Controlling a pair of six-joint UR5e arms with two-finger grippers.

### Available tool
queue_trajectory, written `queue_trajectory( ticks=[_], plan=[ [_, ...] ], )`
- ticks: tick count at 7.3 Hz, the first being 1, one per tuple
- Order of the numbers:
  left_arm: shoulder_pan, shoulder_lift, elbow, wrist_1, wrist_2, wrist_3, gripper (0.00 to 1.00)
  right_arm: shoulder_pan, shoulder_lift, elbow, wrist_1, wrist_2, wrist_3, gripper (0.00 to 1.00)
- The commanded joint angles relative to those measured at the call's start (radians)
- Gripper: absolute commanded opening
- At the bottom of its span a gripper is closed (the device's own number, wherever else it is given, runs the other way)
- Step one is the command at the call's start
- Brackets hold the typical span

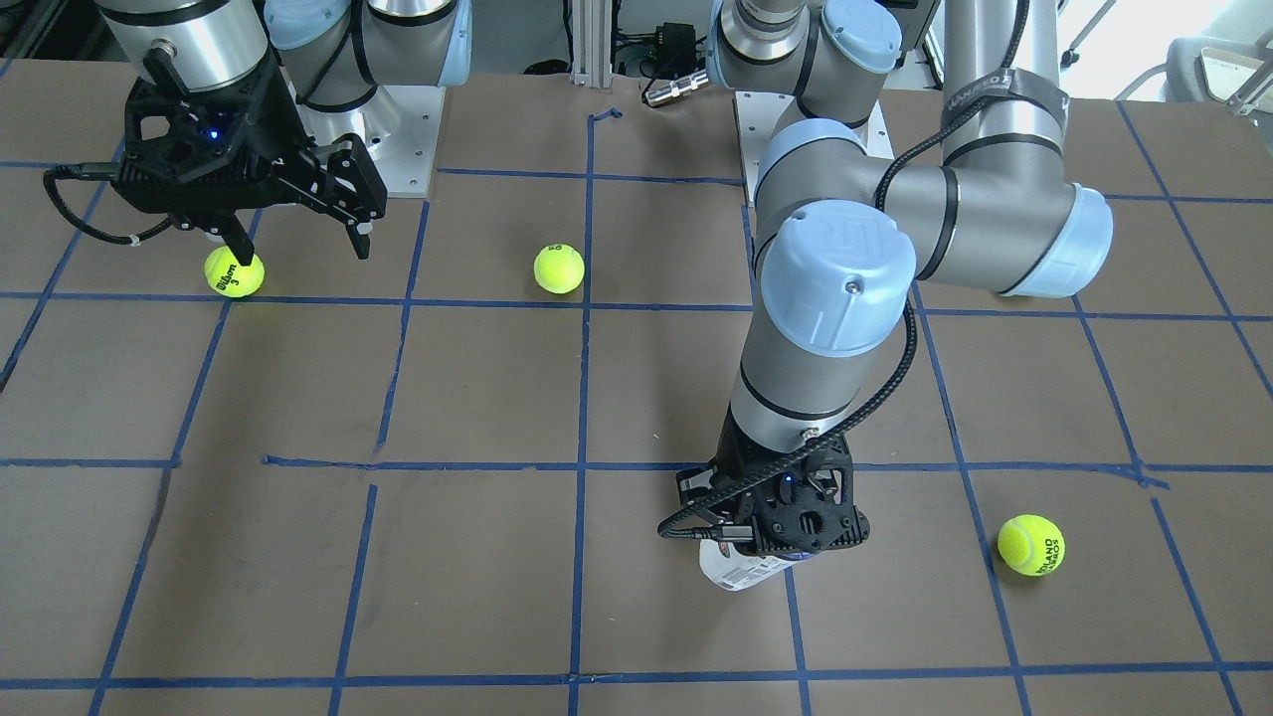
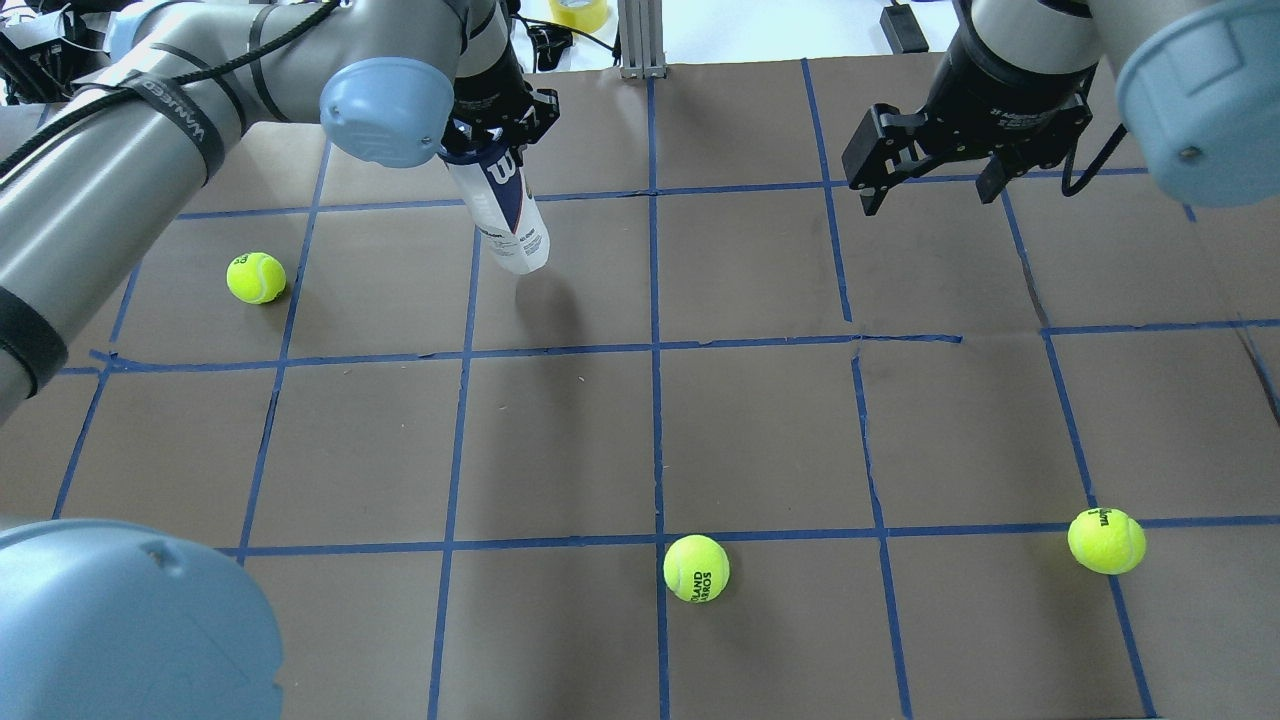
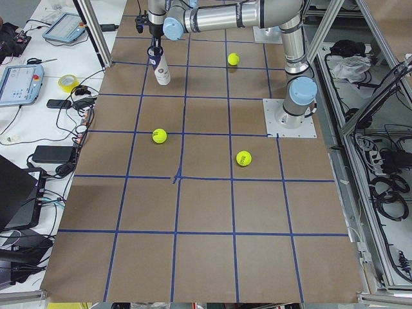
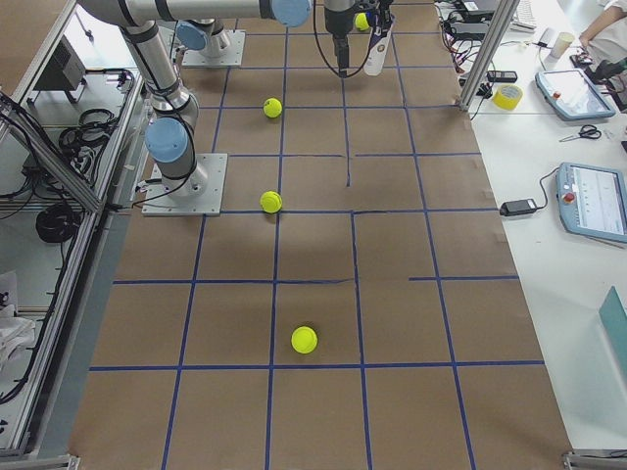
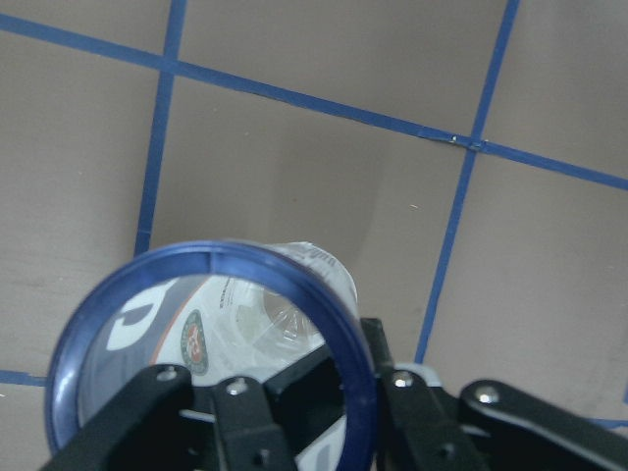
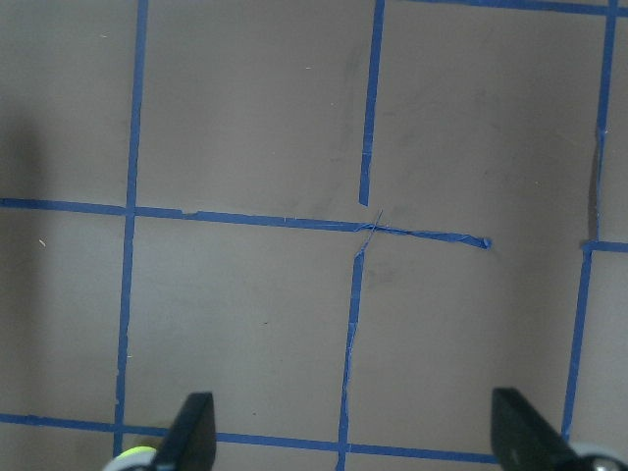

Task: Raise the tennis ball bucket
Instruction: 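Lift the can with the left gripper, tilting it upright, then set the can upright on the table and open the left gripper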

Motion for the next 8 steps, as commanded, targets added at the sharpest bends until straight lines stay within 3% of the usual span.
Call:
queue_trajectory(
  ticks=[1, 3, 4, 5, 6, 8],
  plan=[
    [-0.026, -0.027, -0.012, 0.064, 0.027, -0.036, 0.00, -0.001, 0.000, -0.001, -0.004, 0.000, -0.004, 1.00],
    [-0.029, -0.027, -0.038, 0.085, 0.026, -0.032, 0.00, 0.001, 0.000, -0.001, -0.004, 0.000, -0.004, 1.00],
    [-0.031, -0.027, -0.063, 0.116, 0.021, -0.035, 0.22, 0.001, 0.000, -0.001, -0.004, 0.000, -0.004, 1.00],
    [-0.033, -0.027, -0.069, 0.119, 0.014, -0.033, 0.76, -0.001, 0.000, -0.001, -0.004, 0.000, -0.004, 1.00],
    [-0.033, -0.018, -0.069, 0.102, 0.001, -0.036, 1.00, -0.001, 0.000, -0.001, -0.004, 0.000, -0.004, 1.00],
    [-0.036, 0.013, -0.057, 0.044, -0.002, -0.036, 1.00, 0.001, -0.001, -0.001, -0.004, 0.000, -0.004, 1.00]
  ],
)
